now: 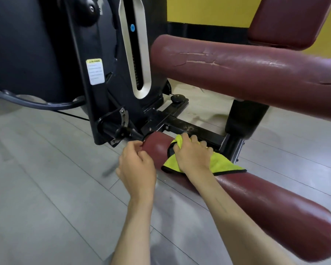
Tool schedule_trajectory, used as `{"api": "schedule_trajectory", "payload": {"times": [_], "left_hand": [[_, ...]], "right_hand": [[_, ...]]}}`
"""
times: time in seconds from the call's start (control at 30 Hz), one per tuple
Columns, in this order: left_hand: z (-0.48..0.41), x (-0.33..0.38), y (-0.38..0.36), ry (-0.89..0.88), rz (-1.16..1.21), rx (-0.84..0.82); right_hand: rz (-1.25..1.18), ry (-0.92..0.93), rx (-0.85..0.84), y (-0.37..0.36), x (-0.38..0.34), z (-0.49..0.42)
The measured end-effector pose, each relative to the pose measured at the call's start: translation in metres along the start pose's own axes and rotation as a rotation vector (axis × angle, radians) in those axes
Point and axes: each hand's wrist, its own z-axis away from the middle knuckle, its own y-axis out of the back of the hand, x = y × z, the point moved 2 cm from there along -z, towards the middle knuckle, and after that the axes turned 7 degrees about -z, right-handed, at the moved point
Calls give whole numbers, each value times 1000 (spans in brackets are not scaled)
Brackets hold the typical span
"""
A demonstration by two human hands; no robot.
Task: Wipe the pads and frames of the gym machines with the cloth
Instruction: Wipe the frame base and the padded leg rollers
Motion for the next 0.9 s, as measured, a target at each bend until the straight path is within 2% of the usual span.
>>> {"api": "schedule_trajectory", "payload": {"times": [0.07,0.17,0.43,0.57,0.7,0.8,0.9], "left_hand": [[5,5,5,31,-50,69],[8,3,6,11,-75,61],[7,-3,-12,-61,-136,-72],[8,-3,-10,-126,-199,-59],[7,-10,-6,-111,-200,-62],[10,-4,-10,-128,-196,-70],[14,0,-14,-147,-192,-93]], "right_hand": [[-45,15,-43,-13,-28,-20],[-102,82,-98,-26,-53,-43],[-184,258,-246,-25,-38,-65],[-239,383,-304,-19,-34,-67],[-254,440,-219,-14,-20,-49],[-232,384,-64,-7,1,-24],[-169,331,13,7,25,-1]]}}
